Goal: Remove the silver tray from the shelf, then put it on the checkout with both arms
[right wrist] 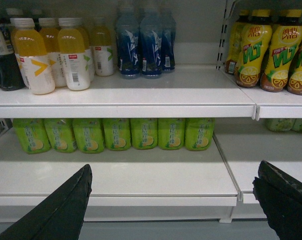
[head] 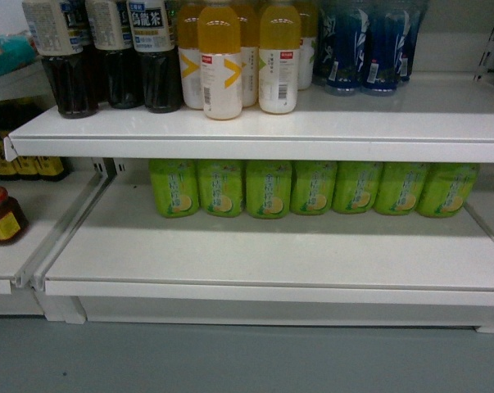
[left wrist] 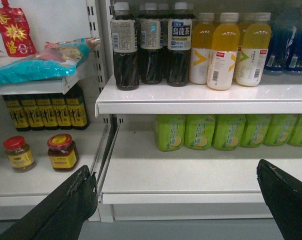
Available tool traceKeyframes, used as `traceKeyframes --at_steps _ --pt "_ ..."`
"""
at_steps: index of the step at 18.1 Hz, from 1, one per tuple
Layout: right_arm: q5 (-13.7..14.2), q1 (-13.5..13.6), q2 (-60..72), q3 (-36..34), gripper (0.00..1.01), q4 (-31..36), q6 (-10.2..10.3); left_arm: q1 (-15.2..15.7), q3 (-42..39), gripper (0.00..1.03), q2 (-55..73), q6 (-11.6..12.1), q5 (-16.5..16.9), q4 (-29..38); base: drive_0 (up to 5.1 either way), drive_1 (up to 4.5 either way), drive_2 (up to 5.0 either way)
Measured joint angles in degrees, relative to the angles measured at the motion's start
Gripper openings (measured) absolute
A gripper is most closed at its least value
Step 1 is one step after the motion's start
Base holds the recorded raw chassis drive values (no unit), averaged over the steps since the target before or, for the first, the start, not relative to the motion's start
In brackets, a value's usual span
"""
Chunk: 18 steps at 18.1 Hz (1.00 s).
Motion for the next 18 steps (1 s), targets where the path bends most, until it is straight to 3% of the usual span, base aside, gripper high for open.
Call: traceKeyframes --at_steps 18 --pt "0.00 0.00 0.00 0.00 0.98 0.00 0.00 0.00 0.00 0.98 0.00 0.00 0.00 0.00 0.0 0.00 0.0"
